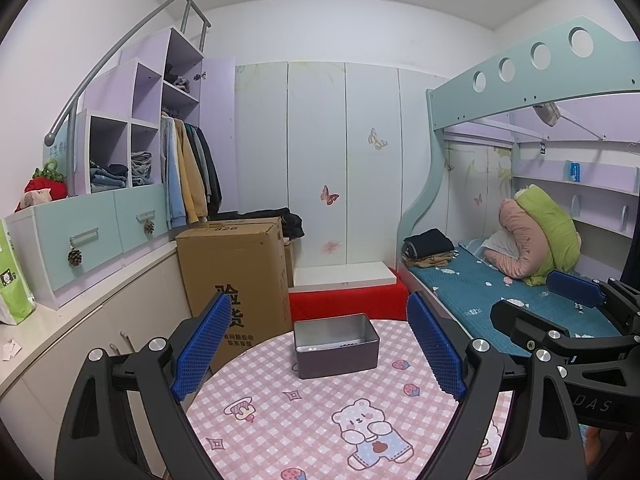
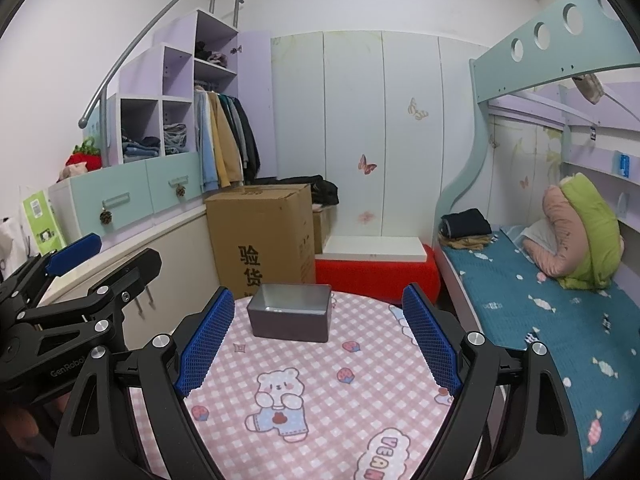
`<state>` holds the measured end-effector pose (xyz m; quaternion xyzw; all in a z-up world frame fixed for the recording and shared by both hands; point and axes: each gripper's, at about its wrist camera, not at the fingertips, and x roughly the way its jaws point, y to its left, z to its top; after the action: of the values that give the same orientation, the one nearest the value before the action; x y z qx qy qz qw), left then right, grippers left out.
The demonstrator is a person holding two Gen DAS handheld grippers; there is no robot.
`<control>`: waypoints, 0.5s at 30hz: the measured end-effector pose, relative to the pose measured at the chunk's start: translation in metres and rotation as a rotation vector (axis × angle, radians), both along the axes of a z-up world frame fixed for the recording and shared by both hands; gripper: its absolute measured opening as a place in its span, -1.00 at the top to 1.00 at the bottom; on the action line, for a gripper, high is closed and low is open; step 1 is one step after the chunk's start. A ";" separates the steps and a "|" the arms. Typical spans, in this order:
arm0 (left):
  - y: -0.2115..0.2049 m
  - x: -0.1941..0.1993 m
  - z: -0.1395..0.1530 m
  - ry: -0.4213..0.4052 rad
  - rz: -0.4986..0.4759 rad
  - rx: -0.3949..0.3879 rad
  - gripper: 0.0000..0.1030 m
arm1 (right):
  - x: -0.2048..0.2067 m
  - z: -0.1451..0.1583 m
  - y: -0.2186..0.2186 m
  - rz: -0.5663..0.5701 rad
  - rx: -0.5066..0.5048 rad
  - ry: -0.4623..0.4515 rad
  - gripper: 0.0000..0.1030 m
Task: Organize jewelry
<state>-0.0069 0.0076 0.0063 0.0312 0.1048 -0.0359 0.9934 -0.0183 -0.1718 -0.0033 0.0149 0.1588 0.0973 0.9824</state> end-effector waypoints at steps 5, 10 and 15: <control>0.000 0.001 0.000 0.002 0.000 0.001 -0.68 | 0.002 -0.003 0.001 -0.001 0.001 0.002 -0.62; -0.001 0.001 0.001 0.004 -0.001 -0.001 -0.68 | 0.002 -0.003 0.001 0.000 0.001 0.003 -0.62; 0.000 0.003 -0.002 0.007 -0.004 -0.005 -0.68 | 0.002 -0.003 0.000 -0.001 0.004 0.003 -0.62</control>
<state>-0.0041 0.0080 0.0048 0.0287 0.1079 -0.0384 0.9930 -0.0161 -0.1714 -0.0061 0.0171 0.1601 0.0968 0.9822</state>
